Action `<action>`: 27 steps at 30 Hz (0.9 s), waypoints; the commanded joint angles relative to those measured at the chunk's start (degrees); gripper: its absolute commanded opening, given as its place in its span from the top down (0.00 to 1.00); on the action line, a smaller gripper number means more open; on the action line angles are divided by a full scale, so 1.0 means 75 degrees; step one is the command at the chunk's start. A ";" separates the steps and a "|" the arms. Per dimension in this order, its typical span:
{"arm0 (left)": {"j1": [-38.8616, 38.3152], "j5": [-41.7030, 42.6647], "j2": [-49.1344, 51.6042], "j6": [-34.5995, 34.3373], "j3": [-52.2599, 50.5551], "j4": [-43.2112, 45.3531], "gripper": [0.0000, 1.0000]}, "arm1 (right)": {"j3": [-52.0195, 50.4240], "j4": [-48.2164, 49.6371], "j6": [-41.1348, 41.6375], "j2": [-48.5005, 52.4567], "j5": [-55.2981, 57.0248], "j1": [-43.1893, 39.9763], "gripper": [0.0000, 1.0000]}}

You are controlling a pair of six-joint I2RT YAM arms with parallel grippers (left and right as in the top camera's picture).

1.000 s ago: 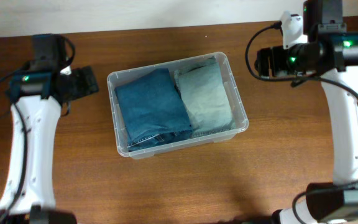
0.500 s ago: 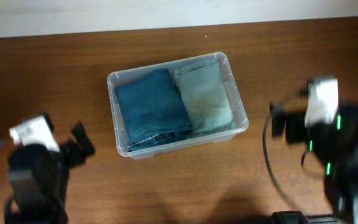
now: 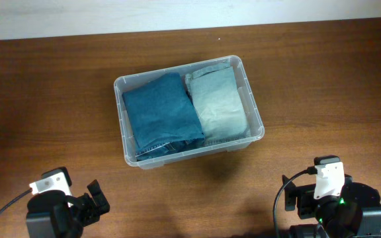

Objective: Pack container

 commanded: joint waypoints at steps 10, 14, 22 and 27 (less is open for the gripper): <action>0.0006 0.0052 -0.0044 -0.0076 -0.0029 -0.0006 0.01 | -0.0877 0.1131 -0.0003 -0.1856 -0.0265 0.0026 0.02; 0.0006 0.0052 -0.0044 -0.0076 -0.0029 -0.0006 0.01 | -0.2413 0.2763 -0.0003 -0.2457 -0.0621 0.0026 0.02; 0.0006 0.0052 -0.0044 -0.0076 -0.0029 -0.0006 0.01 | -0.5727 0.8017 -0.0026 -0.2547 -0.0609 0.0050 0.02; 0.0006 0.0052 -0.0044 -0.0076 -0.0029 -0.0006 0.01 | -0.6059 0.8311 0.0000 -0.2538 -0.0629 0.0085 0.02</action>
